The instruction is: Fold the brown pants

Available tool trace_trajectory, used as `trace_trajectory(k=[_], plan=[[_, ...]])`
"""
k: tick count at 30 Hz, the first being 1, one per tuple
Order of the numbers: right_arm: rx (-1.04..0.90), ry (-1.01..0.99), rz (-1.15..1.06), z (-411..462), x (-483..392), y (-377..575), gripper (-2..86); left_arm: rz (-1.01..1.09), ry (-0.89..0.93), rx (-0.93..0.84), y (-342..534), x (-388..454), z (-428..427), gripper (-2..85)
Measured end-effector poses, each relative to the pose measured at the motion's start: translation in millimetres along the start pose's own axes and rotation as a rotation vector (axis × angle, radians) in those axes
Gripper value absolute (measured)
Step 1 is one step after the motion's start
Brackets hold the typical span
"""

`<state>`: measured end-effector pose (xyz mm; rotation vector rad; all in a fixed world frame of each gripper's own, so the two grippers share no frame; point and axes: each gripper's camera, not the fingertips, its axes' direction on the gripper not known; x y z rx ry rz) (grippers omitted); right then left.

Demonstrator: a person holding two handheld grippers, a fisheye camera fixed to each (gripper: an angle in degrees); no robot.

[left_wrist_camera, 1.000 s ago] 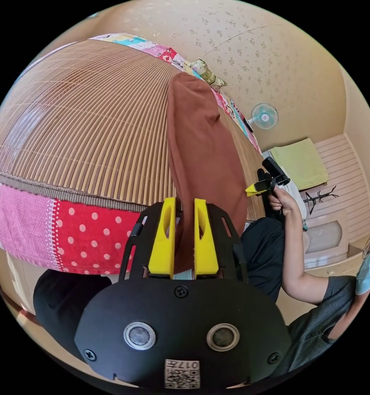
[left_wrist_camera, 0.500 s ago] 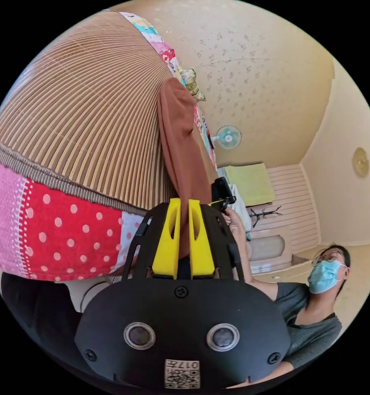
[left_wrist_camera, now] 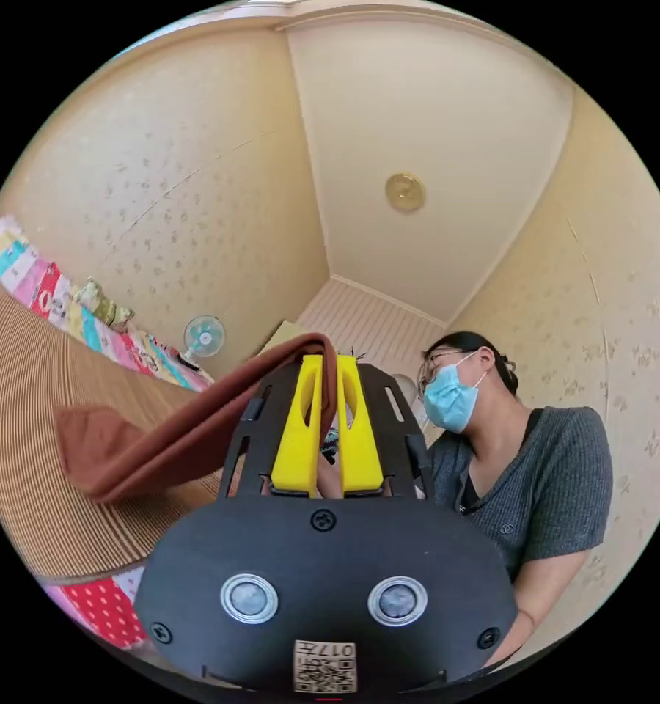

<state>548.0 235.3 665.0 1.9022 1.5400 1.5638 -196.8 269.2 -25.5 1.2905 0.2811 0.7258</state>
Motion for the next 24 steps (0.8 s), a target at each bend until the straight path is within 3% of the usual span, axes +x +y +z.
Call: trace_trajectory(k=[4,9,11,13,16,19,21,24], plan=[[0.002,0.012,-0.184,15.5,-76.5,-52.9,0.8,0.254,0.058,0.052,-59.2,87.7,27.2,3.7],[0.069,0.051,-0.314,34.2,-141.9,-115.2,0.8,0.343,-0.004,0.208,-96.9,150.9,48.0,3.8],[0.084,0.066,-0.299,35.7,-143.5,-132.2,0.8,0.366,-0.092,0.255,-103.5,165.6,54.1,3.8],[0.116,0.142,-0.222,31.1,-131.5,-147.3,0.8,0.316,-0.361,0.313,-108.1,166.2,62.6,3.8],[0.200,0.334,0.018,12.3,-81.0,-163.5,1.0,0.199,-0.673,0.301,-119.3,122.2,80.8,3.7],[0.261,0.426,0.175,-17.6,-15.2,-174.1,1.1,0.149,-0.795,0.232,-134.7,40.5,98.2,3.7],[0.299,0.502,0.280,-41.4,34.2,-181.7,1.1,0.098,-0.828,0.153,-147.8,-15.4,106.2,3.7],[0.290,0.641,0.368,-61.3,81.2,-187.6,1.2,-0.119,-0.729,0.068,-154.4,-109.2,104.8,3.7]])
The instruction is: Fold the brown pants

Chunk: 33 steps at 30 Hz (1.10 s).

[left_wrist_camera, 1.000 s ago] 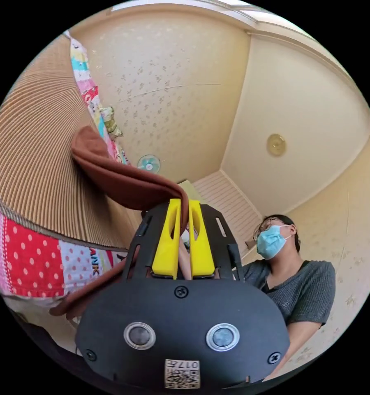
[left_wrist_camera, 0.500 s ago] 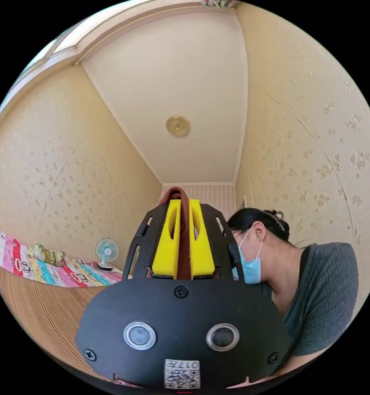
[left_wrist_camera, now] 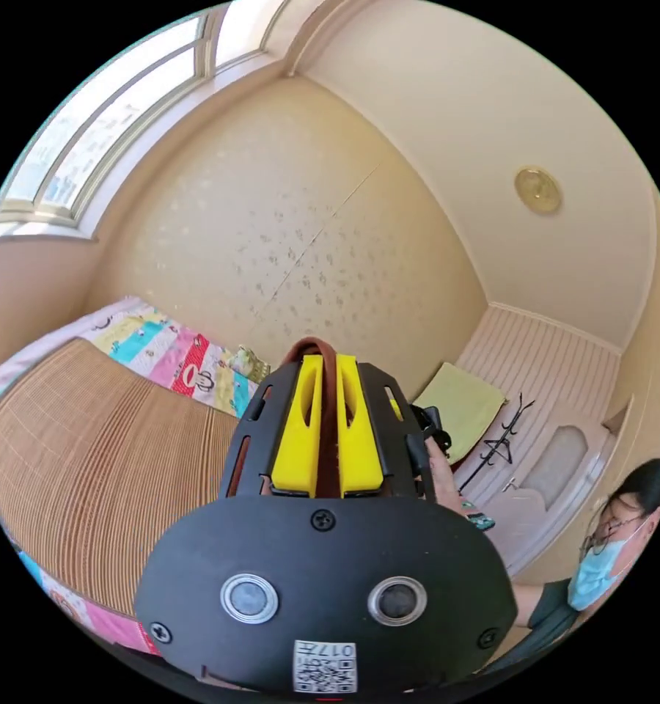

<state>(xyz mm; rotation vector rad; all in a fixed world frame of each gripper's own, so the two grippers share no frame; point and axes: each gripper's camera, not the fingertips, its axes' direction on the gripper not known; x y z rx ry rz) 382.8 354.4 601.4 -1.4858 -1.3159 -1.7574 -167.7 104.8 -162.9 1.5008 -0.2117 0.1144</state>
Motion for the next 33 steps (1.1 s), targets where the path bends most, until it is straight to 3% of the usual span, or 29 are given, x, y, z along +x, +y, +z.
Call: trace_trajectory(k=[3,5,11,14,17,19,21,23,29,33], plan=[[-0.057,0.108,0.032,14.2,38.0,-2.9,1.1,-0.121,0.022,-0.146,26.8,-53.2,46.1,3.7],[-0.075,0.114,0.018,17.7,57.5,9.1,1.2,-0.072,0.018,-0.202,62.8,-70.5,62.8,3.7],[-0.322,0.143,0.005,34.9,108.0,93.6,1.9,-0.147,0.129,-0.473,260.7,-131.5,96.4,4.0],[-0.543,0.155,0.064,60.1,130.3,152.6,2.8,-0.253,0.035,-0.623,362.4,-156.7,106.0,4.8],[-0.711,0.233,0.340,84.4,175.9,198.6,5.2,-0.306,-0.196,-0.704,425.6,-171.6,105.3,3.4],[-0.674,0.301,0.517,79.4,198.6,209.7,7.1,-0.305,-0.367,-0.608,440.4,-169.6,90.6,4.7],[-0.517,0.229,0.566,66.5,204.6,199.2,9.9,-0.264,-0.378,-0.530,438.8,-159.9,90.1,8.3],[-0.446,0.251,0.571,62.1,204.3,183.5,12.1,-0.195,-0.384,-0.544,431.5,-146.5,108.8,9.9],[-0.231,0.596,0.442,72.5,209.2,120.8,10.4,0.125,-0.461,-0.640,414.5,-79.2,221.8,11.2],[-0.450,0.557,0.572,133.1,286.0,116.4,5.7,0.196,-0.515,-0.801,445.2,-64.4,323.7,7.5]])
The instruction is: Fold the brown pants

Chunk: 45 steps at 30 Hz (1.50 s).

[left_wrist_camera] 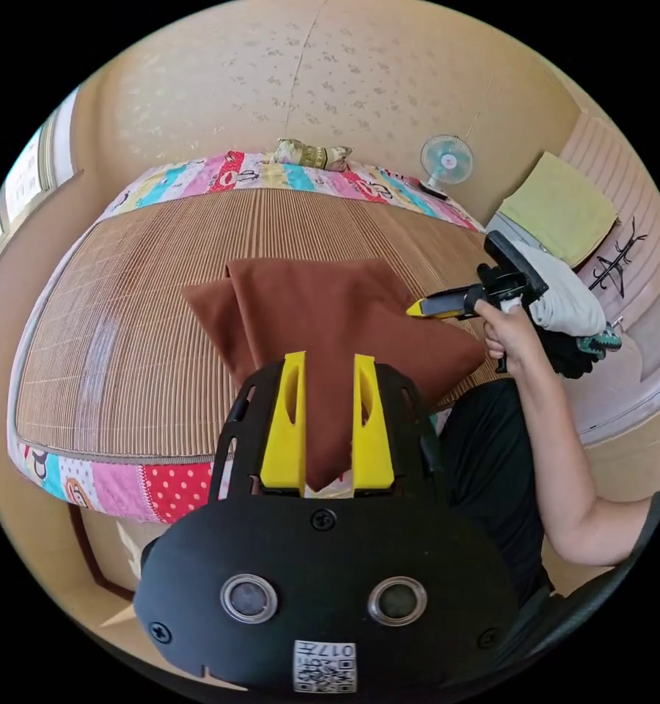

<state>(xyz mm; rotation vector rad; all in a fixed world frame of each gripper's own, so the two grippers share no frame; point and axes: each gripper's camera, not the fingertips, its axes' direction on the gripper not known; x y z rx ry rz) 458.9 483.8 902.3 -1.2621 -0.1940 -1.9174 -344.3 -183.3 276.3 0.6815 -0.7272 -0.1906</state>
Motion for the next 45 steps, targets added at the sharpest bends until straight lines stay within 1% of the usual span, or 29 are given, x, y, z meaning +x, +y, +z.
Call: trace_trajectory(k=[2,4,5,7,9,11,13,14,16,17,19,22,27,32,34,35,36,37,38,39,41,42,43,44,45], plan=[[-0.061,-0.018,-0.002,17.9,-0.5,-13.8,4.4,0.022,-0.005,-0.061,-8.6,18.7,38.4,4.7],[-0.126,-0.054,-0.026,28.4,0.0,-25.3,3.6,0.010,-0.059,-0.193,-7.7,33.2,93.5,1.2],[-0.161,-0.079,-0.034,32.7,1.9,-31.4,3.2,0.008,-0.074,-0.188,-4.5,35.6,100.1,0.7],[-0.156,-0.097,-0.032,31.5,4.9,-38.6,2.7,-0.027,-0.053,-0.105,12.5,38.0,108.7,-0.4],[-0.172,-0.073,-0.068,32.1,0.0,-49.4,2.4,-0.065,-0.028,-0.068,23.5,36.7,114.7,-0.8],[-0.202,-0.050,-0.111,35.2,-7.6,-58.0,2.3,-0.068,-0.049,-0.068,29.2,40.3,118.8,-0.9],[-0.248,-0.062,-0.154,42.6,-14.0,-67.2,2.1,-0.063,-0.157,-0.088,34.3,48.1,120.8,-1.0],[-0.288,-0.096,-0.173,50.2,-16.6,-74.0,2.1,-0.061,-0.196,-0.091,36.0,49.8,121.1,-1.0],[-0.359,-0.174,-0.195,66.1,-20.0,-83.2,1.9,-0.055,-0.364,-0.099,44.7,53.4,123.6,-1.0],[-0.412,-0.220,-0.211,78.4,-24.7,-88.9,1.7,-0.056,-0.403,-0.099,47.3,53.3,124.4,-1.0],[-0.465,-0.227,-0.259,92.4,-38.0,-94.8,1.4,-0.049,-0.505,-0.102,56.9,52.0,128.0,-1.0],[-0.468,-0.193,-0.289,92.8,-47.4,-103.1,1.1,-0.039,-0.505,-0.090,67.0,51.1,129.6,-1.0],[-0.474,-0.302,-0.174,87.5,-18.6,-118.9,0.7,-0.038,-0.508,-0.086,76.2,56.9,131.5,-1.0],[-0.466,-0.255,-0.215,77.0,-19.7,-125.8,1.1,-0.038,-0.530,-0.075,85.5,62.8,128.9,-0.7],[-0.471,-0.281,-0.201,73.5,-13.0,-128.8,1.4,-0.065,-0.508,-0.067,89.0,60.1,120.4,0.1],[-0.475,-0.330,-0.170,70.9,-3.5,-130.1,1.7,-0.079,-0.497,-0.065,89.5,59.0,115.5,0.4],[-0.471,-0.410,-0.123,66.8,10.4,-130.7,2.2,-0.106,-0.456,-0.040,91.1,57.6,100.9,3.3],[-0.456,-0.461,-0.101,63.0,17.7,-130.7,2.4,-0.099,-0.375,0.021,93.8,60.5,81.2,6.1],[-0.392,-0.565,-0.076,50.9,30.8,-129.4,2.3,-0.091,-0.335,0.057,95.3,63.4,70.8,7.5],[-0.315,-0.615,-0.069,35.8,40.1,-126.8,2.2,-0.066,-0.275,0.116,96.6,71.7,53.3,9.6],[-0.197,-0.586,-0.072,10.6,47.0,-122.3,2.0,0.008,-0.224,0.139,91.3,89.3,39.0,12.1],[-0.127,-0.551,-0.085,-4.7,48.5,-119.2,2.0,0.067,-0.212,0.115,84.5,102.1,38.7,14.0],[-0.097,-0.537,-0.088,-10.9,49.5,-118.0,1.9,0.117,-0.209,0.080,77.0,113.0,44.7,16.3],[-0.042,-0.511,-0.082,-21.7,53.3,-115.5,1.9,0.137,-0.209,0.058,73.1,117.8,50.3,17.4],[0.026,-0.496,-0.061,-33.5,59.9,-111.5,1.7,0.173,-0.211,0.000,65.2,125.0,65.6,18.2]])
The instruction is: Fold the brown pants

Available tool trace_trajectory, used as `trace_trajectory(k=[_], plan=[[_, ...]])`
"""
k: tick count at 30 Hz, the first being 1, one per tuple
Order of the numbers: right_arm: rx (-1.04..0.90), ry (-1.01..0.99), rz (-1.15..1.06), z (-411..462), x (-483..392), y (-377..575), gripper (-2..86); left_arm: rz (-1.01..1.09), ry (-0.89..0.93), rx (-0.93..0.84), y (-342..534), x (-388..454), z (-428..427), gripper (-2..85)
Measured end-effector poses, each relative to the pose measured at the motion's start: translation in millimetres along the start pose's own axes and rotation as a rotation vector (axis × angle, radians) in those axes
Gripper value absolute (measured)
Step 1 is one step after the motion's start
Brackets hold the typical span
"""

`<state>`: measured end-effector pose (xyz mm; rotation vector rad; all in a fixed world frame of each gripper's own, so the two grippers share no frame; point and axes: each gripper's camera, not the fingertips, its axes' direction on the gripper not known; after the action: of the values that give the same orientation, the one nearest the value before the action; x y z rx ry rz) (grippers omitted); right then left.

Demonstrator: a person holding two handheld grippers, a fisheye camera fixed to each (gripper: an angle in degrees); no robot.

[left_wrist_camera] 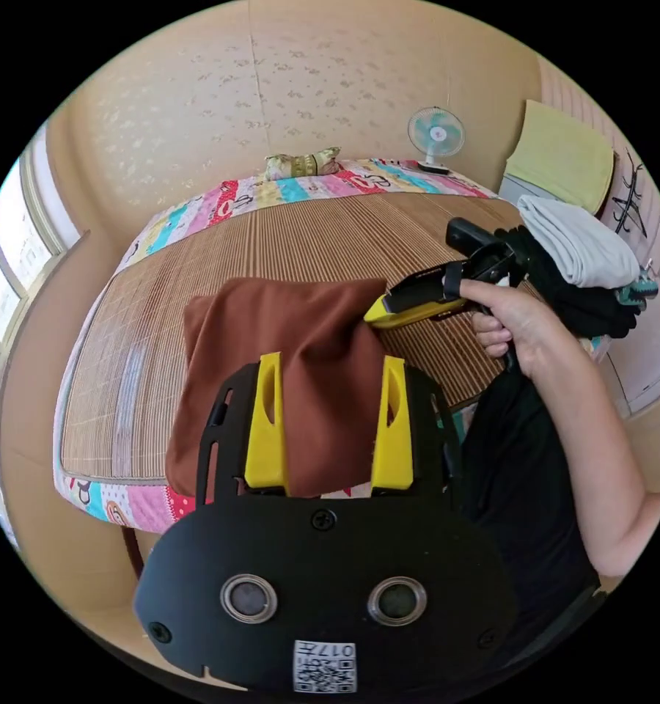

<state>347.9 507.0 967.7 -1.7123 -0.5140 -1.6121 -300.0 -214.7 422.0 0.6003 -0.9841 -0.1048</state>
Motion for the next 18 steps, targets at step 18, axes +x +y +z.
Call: trace_trajectory(k=[18], plan=[[0.231,-0.382,-0.021,-60.1,45.9,31.8,0.4,-0.228,-0.170,-0.143,-49.6,-188.1,59.6,16.3]])
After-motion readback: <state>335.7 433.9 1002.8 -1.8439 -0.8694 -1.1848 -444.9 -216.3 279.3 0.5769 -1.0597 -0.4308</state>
